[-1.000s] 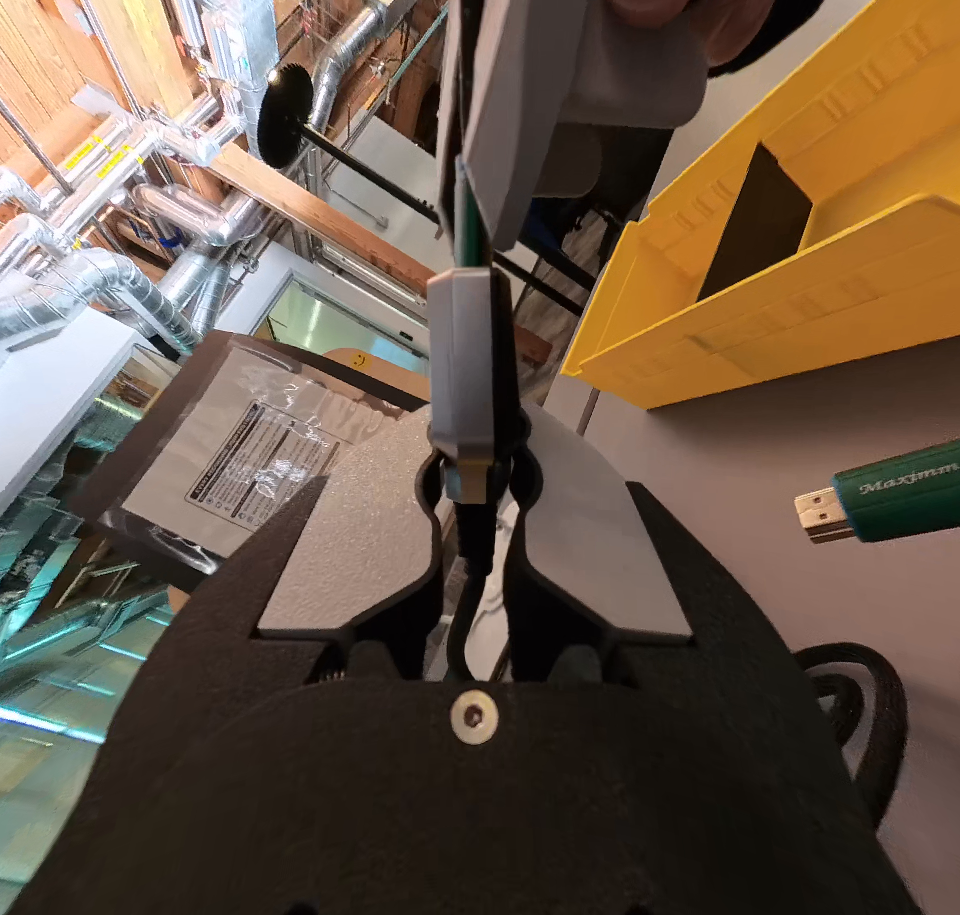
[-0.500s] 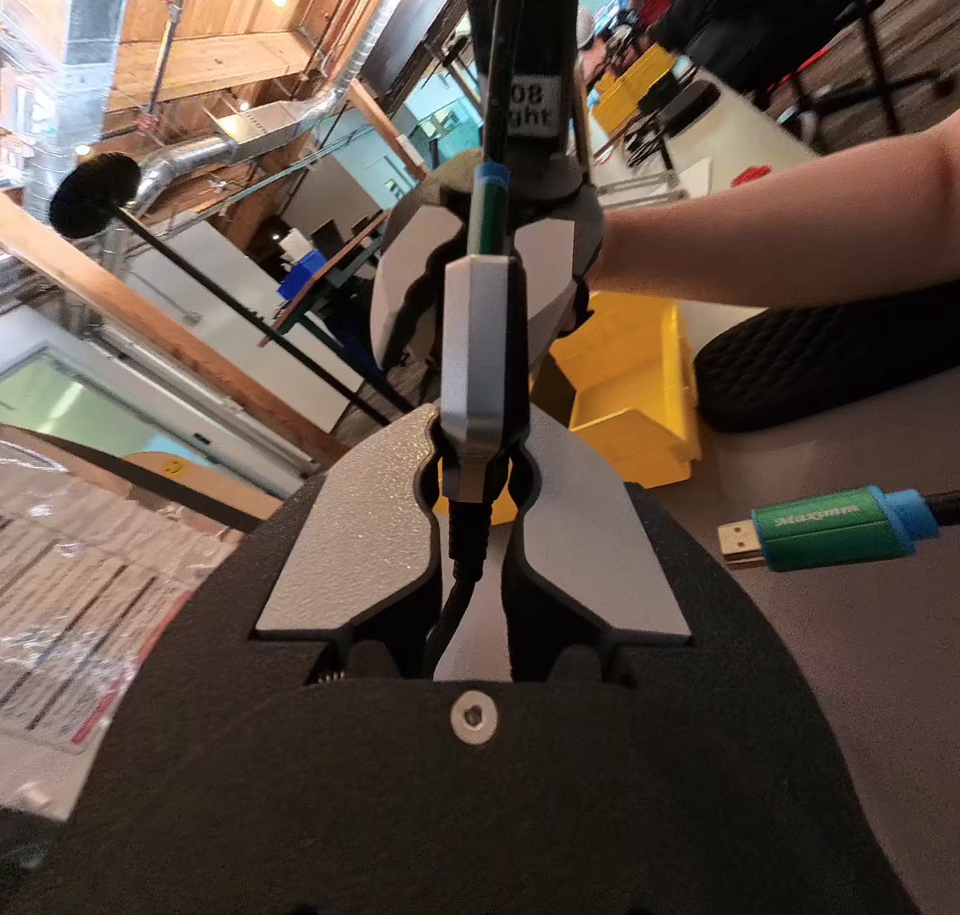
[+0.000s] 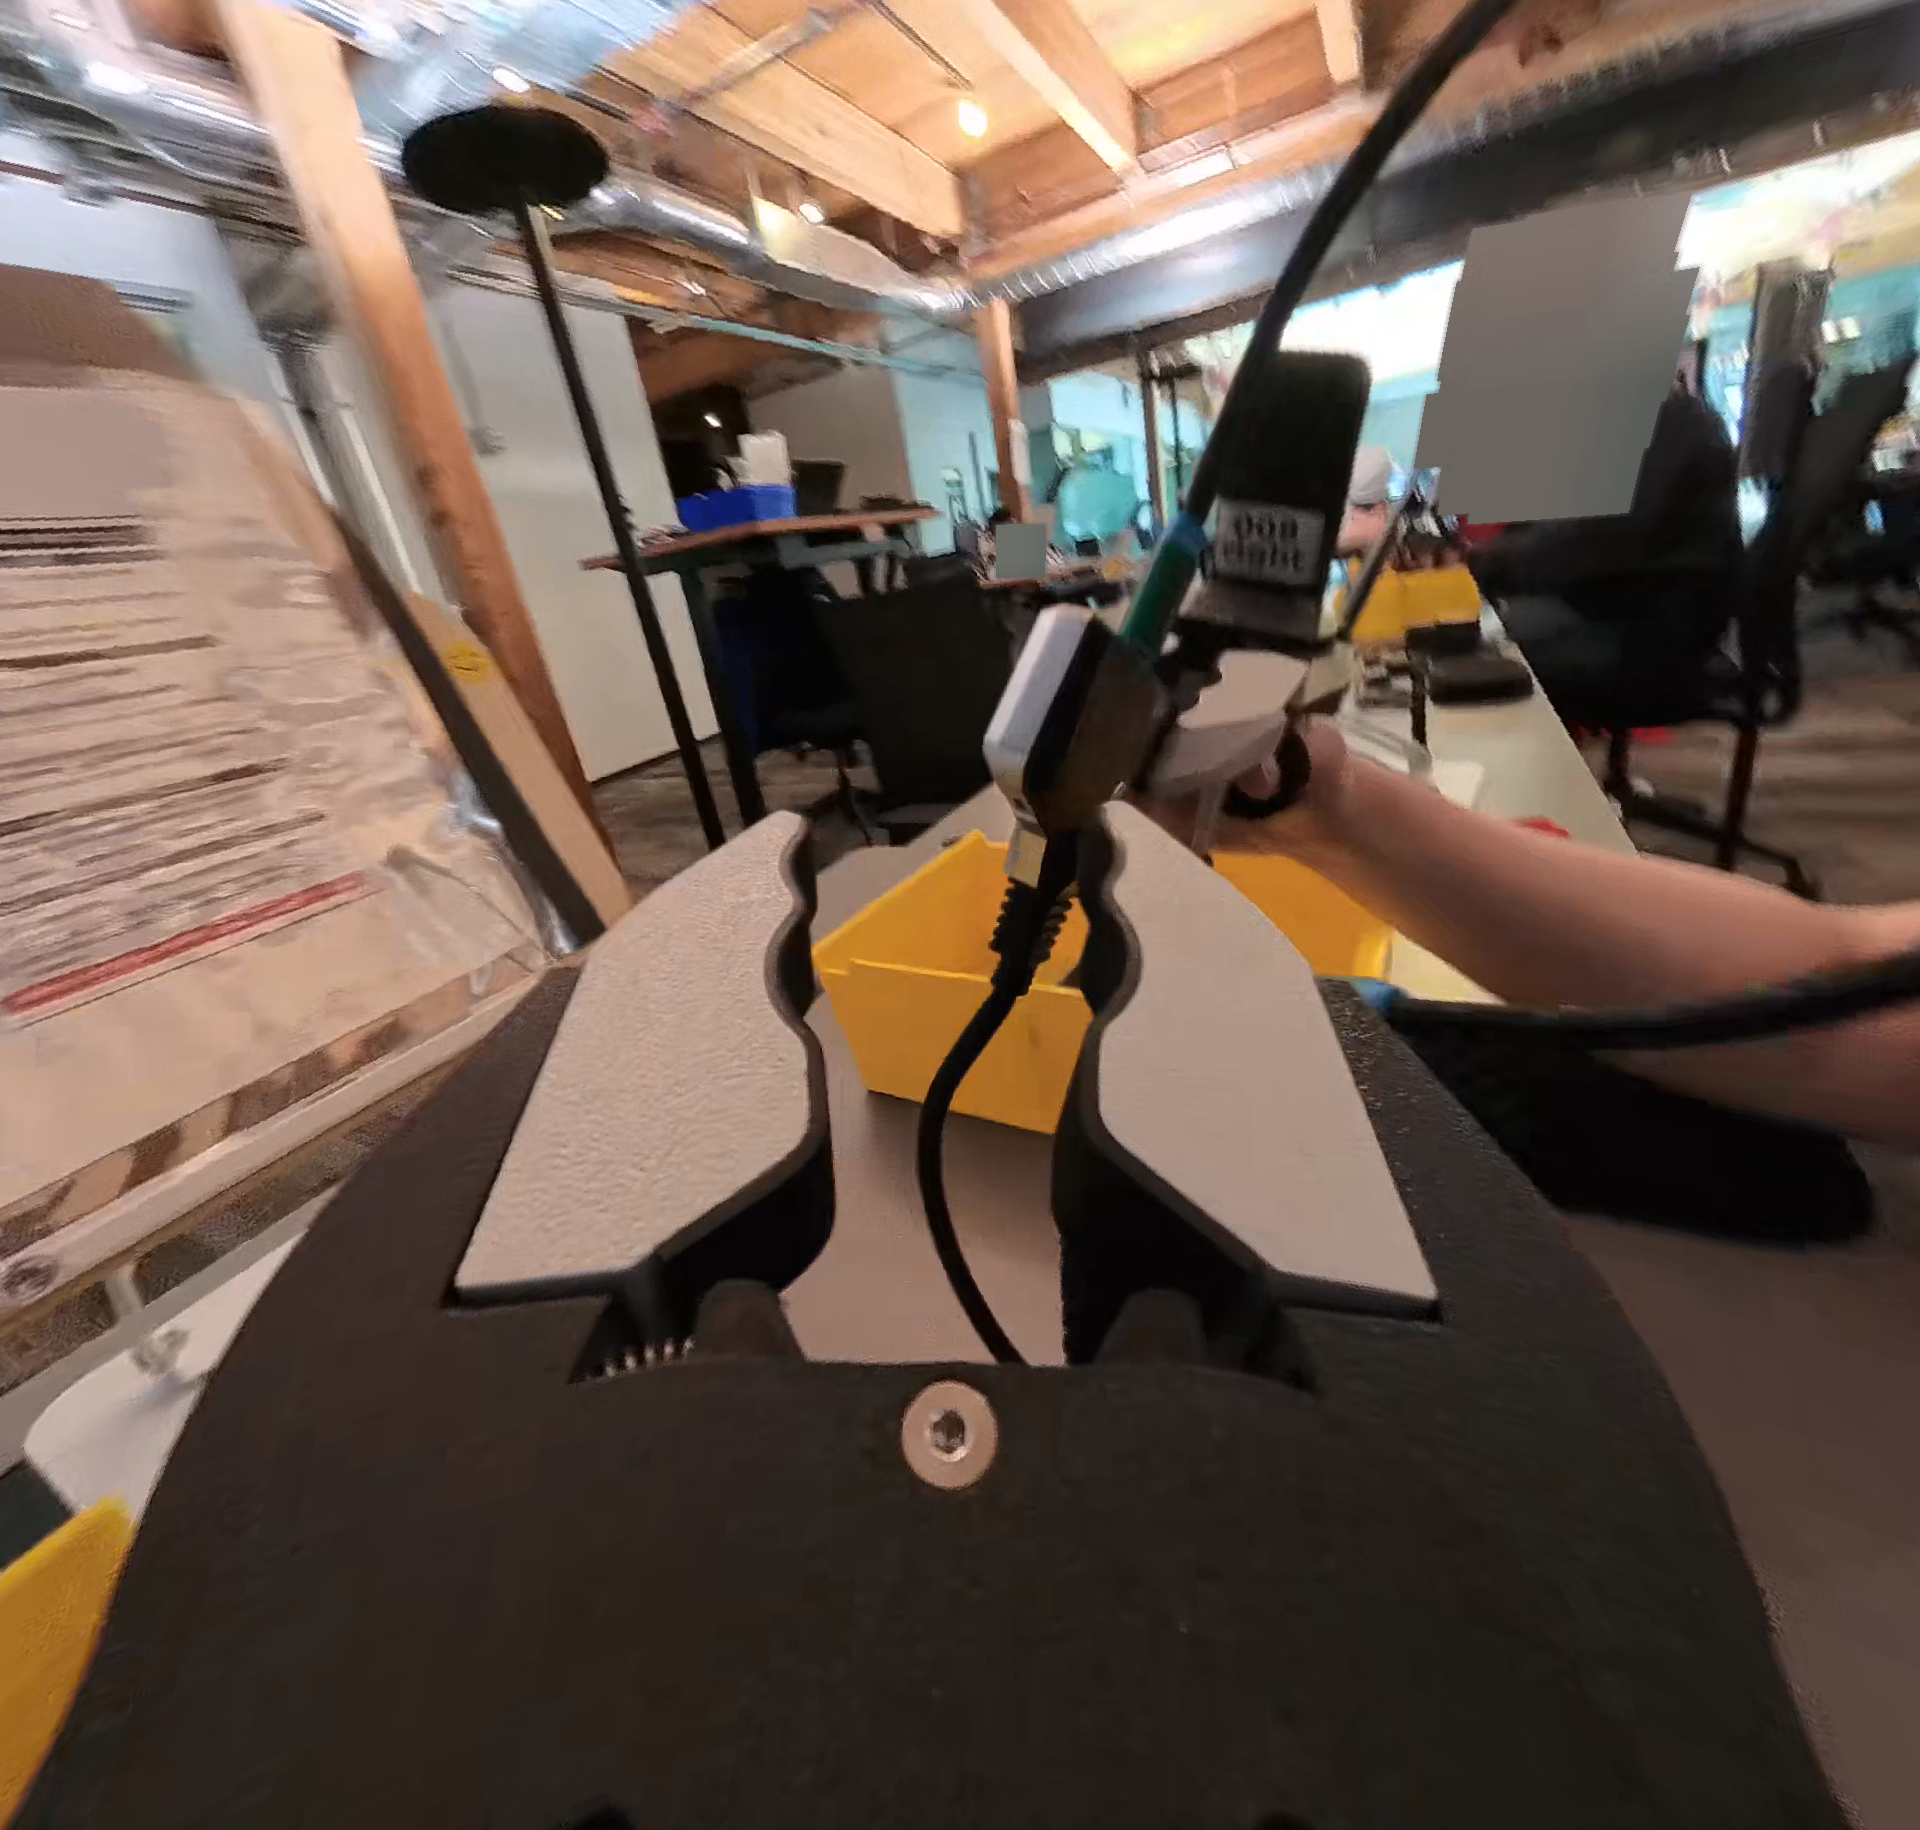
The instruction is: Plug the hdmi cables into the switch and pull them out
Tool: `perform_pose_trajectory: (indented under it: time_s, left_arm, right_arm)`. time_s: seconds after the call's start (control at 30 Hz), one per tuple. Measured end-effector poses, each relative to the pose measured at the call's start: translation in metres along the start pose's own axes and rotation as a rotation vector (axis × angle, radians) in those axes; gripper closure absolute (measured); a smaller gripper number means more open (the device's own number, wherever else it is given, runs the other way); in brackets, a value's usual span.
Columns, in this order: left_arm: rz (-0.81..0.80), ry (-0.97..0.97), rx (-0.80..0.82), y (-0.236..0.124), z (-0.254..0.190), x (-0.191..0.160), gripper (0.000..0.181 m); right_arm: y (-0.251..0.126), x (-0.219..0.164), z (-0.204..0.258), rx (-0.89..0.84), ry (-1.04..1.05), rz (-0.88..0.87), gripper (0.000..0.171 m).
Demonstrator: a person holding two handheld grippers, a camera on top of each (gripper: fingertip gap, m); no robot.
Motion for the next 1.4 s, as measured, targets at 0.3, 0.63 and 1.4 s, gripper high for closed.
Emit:
perform_pose_trajectory:
  time_s: [0.3, 0.63, 1.4]
  left_arm:
    - [-0.037, 0.017, 0.180, -0.033, 0.013, -0.004, 0.128]
    - [0.076, -0.056, 0.280, -0.019, 0.016, -0.027, 0.132]
    - [0.122, 0.063, 0.296, 0.003, -0.021, -0.054, 0.125]
  right_arm:
    - [-0.033, -0.009, -0.041, -0.297, 0.178, 0.030, 0.151]
    - [-0.041, -0.039, -0.060, -0.433, 0.352, 0.066, 0.151]
    - [-0.055, -0.044, -0.067, -0.459, 0.561, 0.000, 0.151]
Point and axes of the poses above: each gripper's, where its closed fingertips meet, y out along the fingers, x out of its top, z = x × y across the jaws, the point moved 5 cm from there along -y, back along the fingers, and after that the axes turned 13 degrees about -y, right-handed, at the moved point
